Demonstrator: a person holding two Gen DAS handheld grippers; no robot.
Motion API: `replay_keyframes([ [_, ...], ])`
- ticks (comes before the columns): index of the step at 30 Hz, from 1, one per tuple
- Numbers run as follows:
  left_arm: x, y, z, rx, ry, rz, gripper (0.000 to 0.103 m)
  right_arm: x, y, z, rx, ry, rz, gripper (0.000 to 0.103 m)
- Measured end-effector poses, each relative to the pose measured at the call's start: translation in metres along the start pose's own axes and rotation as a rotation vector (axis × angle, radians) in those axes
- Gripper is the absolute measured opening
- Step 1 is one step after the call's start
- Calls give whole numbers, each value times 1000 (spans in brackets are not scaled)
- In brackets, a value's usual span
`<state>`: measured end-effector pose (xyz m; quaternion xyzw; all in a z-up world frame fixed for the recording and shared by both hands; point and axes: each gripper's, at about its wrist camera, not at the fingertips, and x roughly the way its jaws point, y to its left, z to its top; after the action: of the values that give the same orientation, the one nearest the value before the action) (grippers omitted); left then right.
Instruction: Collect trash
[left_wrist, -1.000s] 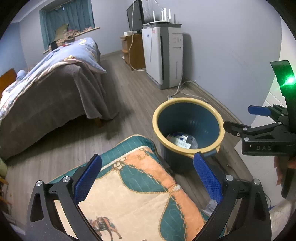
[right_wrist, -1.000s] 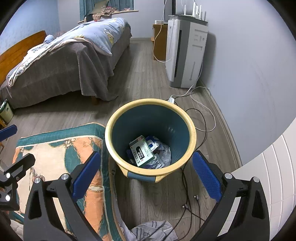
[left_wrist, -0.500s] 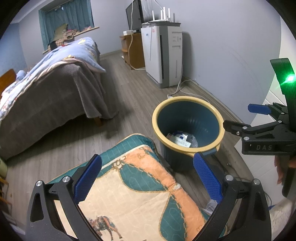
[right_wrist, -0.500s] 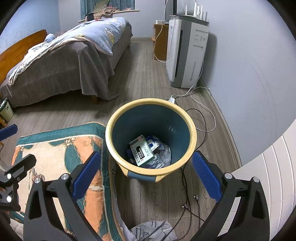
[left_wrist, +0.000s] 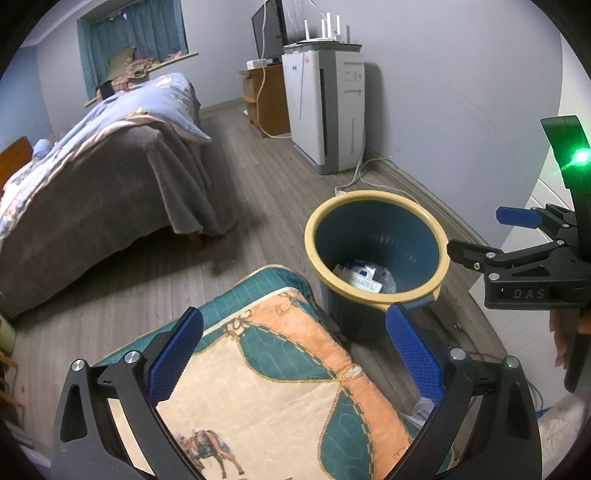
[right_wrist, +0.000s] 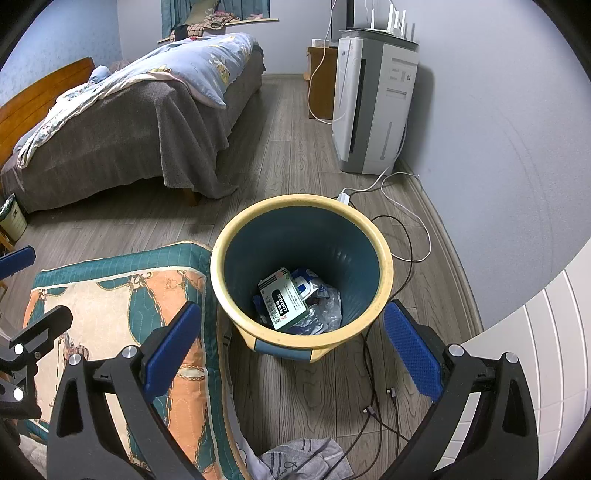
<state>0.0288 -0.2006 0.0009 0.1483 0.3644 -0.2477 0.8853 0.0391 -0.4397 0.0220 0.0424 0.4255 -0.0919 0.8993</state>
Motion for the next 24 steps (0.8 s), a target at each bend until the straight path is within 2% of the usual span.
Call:
replay_keyframes([
  [9,3,5,-2,-6,7,-7,98,0,0,1,-1,2,0,98],
  [15,7,10,-4,0,32,-44,98,3,0,-4,-4,7,3,98],
  [20,10,6,-4,32,62,-22,98,6,-2,-4,-2,13,2,98],
  [24,2,14,-3,-4,67,-22,98,17,-6,-8,35,39,-34,98],
])
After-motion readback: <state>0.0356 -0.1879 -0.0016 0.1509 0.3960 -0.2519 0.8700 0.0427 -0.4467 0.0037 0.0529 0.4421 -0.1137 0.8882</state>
